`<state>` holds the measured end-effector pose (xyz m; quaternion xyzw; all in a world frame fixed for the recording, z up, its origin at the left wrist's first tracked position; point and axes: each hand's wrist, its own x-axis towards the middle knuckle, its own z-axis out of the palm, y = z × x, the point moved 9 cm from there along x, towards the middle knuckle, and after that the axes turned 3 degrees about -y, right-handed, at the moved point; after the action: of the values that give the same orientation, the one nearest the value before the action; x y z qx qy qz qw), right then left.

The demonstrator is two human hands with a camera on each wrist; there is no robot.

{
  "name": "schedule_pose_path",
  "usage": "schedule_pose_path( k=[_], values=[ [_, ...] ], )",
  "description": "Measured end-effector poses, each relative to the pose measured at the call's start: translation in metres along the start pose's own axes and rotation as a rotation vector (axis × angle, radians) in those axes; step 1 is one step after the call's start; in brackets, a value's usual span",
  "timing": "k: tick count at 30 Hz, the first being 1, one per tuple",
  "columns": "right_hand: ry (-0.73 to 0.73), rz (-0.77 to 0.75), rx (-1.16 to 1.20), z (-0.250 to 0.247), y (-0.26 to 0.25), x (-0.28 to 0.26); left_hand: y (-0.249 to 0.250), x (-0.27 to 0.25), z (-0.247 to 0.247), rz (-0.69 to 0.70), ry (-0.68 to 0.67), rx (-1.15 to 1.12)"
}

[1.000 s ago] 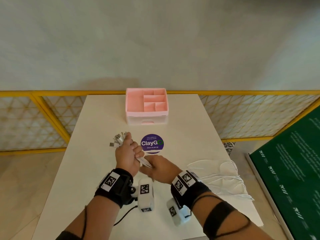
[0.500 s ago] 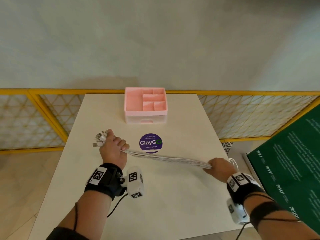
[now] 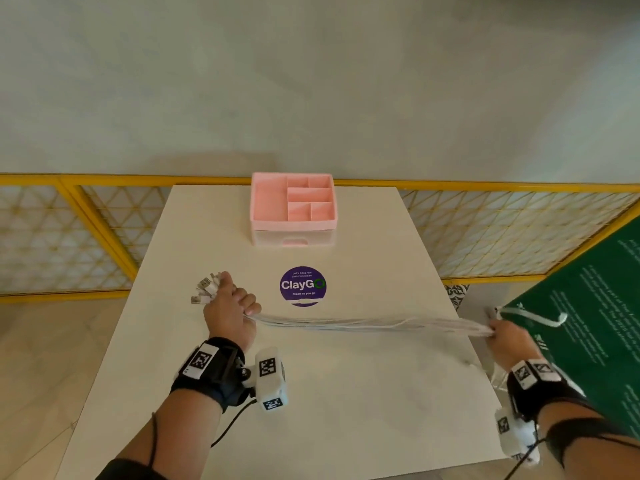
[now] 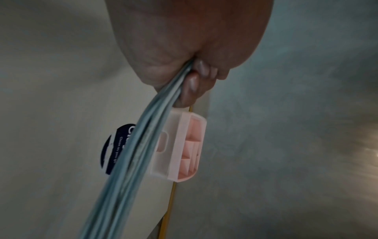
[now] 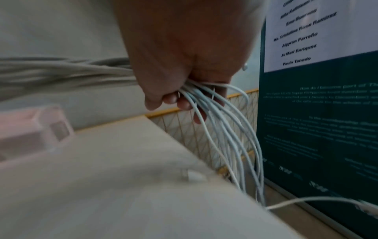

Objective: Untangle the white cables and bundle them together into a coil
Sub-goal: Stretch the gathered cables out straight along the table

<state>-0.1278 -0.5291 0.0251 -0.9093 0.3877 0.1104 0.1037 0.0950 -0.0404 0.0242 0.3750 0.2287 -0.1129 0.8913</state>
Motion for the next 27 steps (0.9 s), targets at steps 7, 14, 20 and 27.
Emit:
schedule_pose_path(
  k=[7,14,20,27],
  values=[
    [-0.224,-0.074,-0.138,0.074,-0.032,-0.013,0.037,-0.005,0.000,0.084,-0.028,0.003],
    [-0.612,-0.354,-0.093,0.071,-0.159,-0.049,0.028,-0.020,0.013,0.092,-0.089,0.172],
    [-0.629,-0.815,0.496,0.037,-0.350,-0.132,-0.001,-0.041,0.045,0.062,-0.185,0.247],
    [-0.655,-0.800,0.760,0.054,-0.394,-0.161,0.023,-0.040,0.044,0.046,-0.259,0.303]
  ],
)
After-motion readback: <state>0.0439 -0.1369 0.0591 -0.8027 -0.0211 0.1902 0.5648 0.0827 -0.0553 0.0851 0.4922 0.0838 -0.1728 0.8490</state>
